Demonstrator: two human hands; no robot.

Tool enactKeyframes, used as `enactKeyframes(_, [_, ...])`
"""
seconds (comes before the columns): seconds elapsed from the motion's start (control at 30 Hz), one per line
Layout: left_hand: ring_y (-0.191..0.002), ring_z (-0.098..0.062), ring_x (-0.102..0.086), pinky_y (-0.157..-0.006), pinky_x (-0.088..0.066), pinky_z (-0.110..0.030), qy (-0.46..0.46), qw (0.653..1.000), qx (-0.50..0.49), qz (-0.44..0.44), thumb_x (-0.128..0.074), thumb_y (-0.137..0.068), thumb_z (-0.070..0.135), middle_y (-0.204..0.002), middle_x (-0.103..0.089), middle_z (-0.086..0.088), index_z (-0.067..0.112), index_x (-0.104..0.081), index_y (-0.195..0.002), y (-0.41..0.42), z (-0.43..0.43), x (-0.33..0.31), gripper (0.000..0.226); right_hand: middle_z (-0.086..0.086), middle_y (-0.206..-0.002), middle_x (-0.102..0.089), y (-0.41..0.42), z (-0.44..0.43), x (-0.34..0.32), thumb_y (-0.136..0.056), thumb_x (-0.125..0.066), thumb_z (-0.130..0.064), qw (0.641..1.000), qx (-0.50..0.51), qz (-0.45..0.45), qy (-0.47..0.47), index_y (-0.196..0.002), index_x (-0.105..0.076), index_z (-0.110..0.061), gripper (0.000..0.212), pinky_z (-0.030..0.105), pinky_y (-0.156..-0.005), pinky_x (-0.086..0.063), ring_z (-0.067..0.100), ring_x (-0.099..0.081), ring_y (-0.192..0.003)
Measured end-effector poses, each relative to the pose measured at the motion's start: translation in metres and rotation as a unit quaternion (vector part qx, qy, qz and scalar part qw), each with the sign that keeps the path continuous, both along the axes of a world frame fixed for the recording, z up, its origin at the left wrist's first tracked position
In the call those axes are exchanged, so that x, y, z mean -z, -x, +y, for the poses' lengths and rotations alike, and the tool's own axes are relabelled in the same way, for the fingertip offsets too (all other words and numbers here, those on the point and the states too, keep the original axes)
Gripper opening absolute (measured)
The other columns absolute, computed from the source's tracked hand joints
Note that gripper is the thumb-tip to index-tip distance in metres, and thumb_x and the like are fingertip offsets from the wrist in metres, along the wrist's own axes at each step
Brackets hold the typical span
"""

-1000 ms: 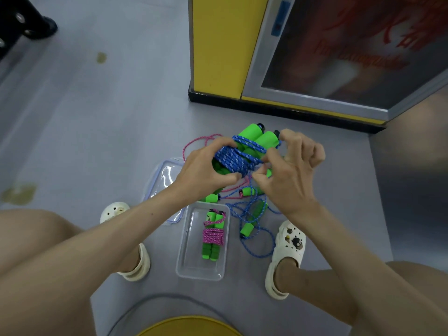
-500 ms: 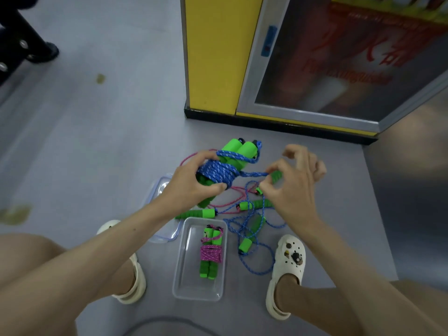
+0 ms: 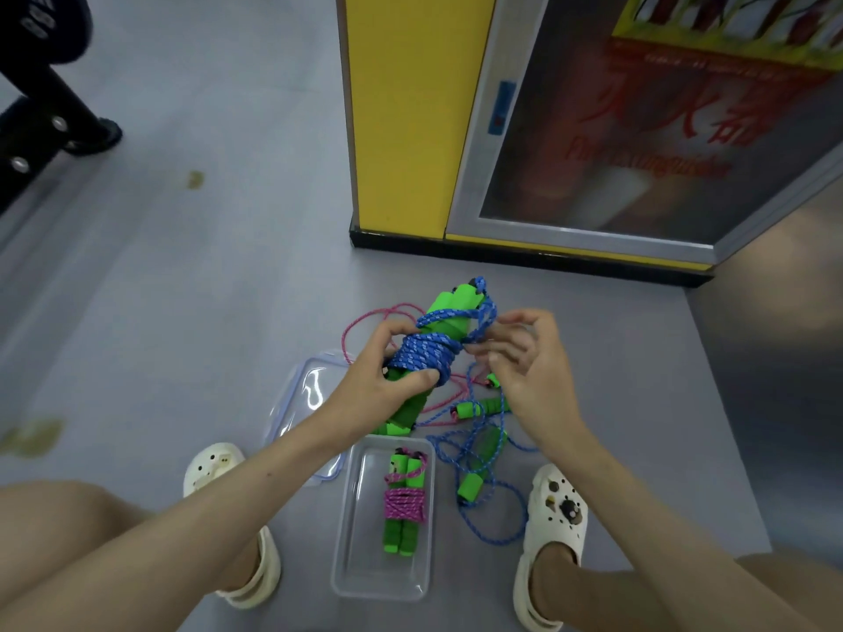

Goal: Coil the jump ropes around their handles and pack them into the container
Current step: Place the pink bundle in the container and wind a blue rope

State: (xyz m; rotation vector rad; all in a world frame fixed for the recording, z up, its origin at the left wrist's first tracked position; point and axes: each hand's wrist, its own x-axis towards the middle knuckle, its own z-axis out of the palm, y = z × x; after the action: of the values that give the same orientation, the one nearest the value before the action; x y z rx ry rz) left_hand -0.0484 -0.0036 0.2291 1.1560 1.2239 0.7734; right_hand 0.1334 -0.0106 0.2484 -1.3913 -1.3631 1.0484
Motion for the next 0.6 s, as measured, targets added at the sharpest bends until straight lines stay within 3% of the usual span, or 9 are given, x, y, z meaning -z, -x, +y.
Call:
enactKeyframes(0.17, [-0.074,-0.023,-0.069,-0.065,-0.057,-0.031,0.057,0.996,0.037,-0.049,-0.06,-0.091,0.011,-0.111,-0.061,-0.018,0.034,-0.042,-0.11,0.001,0.0,0.001,0.034,-0.004,-0.088,-0.068,0.004,0.005,-0.001,-0.079,-0.072,-0.002,0.999,0.0,-0.048,-0.002,-0.088,-0.059,-0.028,0.031,0.021,-0.076,-0.053,0.009,-0.066,-0.081])
enactKeyframes(0.37, [-0.074,-0.025,-0.066,-0.067,-0.057,-0.031,0.064,0.996,0.059,-0.036,-0.056,-0.093,0.009,-0.109,-0.06,-0.016,0.032,-0.04,-0.109,-0.002,0.003,0.004,0.032,0.001,-0.085,-0.07,0.004,0.008,0.004,-0.079,-0.074,-0.007,0.993,-0.006,-0.108,-0.042,-0.092,-0.07,-0.009,0.013,0.024,-0.074,-0.055,0.012,-0.066,-0.078])
enactKeyframes(0.5, [-0.073,-0.011,-0.061,-0.072,-0.054,-0.028,0.015,0.998,0.062,0.002,-0.061,-0.09,0.008,-0.101,-0.061,-0.006,0.032,-0.039,-0.107,-0.004,0.002,0.008,0.037,-0.002,-0.084,-0.064,0.005,0.007,0.007,-0.081,-0.07,-0.01,0.958,-0.035,-0.22,-0.182,-0.097,-0.072,-0.002,0.018,0.012,-0.074,-0.048,0.003,-0.057,-0.076])
enactKeyframes(0.6, [-0.071,-0.003,-0.058,-0.073,-0.053,-0.028,-0.025,0.997,0.066,0.031,-0.066,-0.086,0.009,-0.095,-0.06,0.002,0.032,-0.038,-0.109,-0.004,0.004,0.01,0.043,0.005,-0.088,-0.062,0.005,0.007,0.009,-0.089,-0.056,-0.02,0.921,-0.082,-0.313,-0.217,-0.11,-0.069,-0.003,0.03,0.026,-0.07,-0.053,0.013,-0.058,-0.079])
